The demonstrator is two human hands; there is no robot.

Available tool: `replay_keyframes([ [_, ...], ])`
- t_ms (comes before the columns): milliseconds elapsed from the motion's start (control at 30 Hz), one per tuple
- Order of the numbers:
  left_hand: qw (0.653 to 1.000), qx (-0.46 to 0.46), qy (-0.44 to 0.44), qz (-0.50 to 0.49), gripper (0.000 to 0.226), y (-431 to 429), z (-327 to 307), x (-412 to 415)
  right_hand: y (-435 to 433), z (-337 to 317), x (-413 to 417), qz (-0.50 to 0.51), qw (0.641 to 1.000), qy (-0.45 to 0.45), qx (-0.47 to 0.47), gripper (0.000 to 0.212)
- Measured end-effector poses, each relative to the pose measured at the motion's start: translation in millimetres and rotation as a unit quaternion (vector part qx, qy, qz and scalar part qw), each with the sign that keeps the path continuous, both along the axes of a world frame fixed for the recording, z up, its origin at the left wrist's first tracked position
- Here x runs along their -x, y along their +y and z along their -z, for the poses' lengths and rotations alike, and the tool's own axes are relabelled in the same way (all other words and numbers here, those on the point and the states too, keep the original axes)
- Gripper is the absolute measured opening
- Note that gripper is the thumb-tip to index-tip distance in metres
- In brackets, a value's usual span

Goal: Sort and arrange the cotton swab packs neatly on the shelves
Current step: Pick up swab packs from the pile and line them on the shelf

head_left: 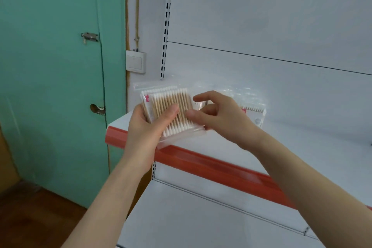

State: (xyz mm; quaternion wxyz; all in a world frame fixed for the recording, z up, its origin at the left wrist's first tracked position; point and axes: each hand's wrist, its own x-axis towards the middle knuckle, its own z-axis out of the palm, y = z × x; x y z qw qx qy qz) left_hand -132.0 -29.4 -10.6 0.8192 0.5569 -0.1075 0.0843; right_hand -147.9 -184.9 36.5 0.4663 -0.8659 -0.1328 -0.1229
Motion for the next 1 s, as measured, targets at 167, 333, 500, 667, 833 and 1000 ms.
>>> replay_keyframes([
  [167, 1.000, 0.007, -0.013, 0.022, 0.067, -12.9, -11.1, -4.3, -24.3, -3.1, 5.9, -0.021, 0.999, -0.010, -0.031, 0.020],
  [333, 0.998, 0.041, 0.004, 0.036, 0.029, -25.2, -11.8, -7.7, -30.4, 13.5, 7.9, 0.034, 0.940, -0.298, 0.161, 0.040],
  [500, 0.992, 0.079, 0.030, 0.093, 0.008, -29.8, -15.6, -9.0, -36.5, 23.2, 1.2, -0.033, 0.879, -0.328, 0.344, 0.068],
  [667, 0.995, 0.078, 0.025, 0.062, 0.061, -27.1, -12.9, -12.6, -37.5, 2.5, 12.2, -0.008, 0.957, -0.267, 0.113, 0.019],
  [833, 0.996, 0.009, -0.051, 0.077, 0.043, -29.9, -10.7, -6.3, -41.0, -16.0, 11.7, -0.033, 0.996, -0.079, -0.023, 0.015],
  [1000, 0.998, -0.021, -0.053, 0.036, 0.041, -34.9, -9.5, -7.0, -47.4, -8.8, 2.6, 0.021, 0.995, -0.034, -0.095, 0.013],
])
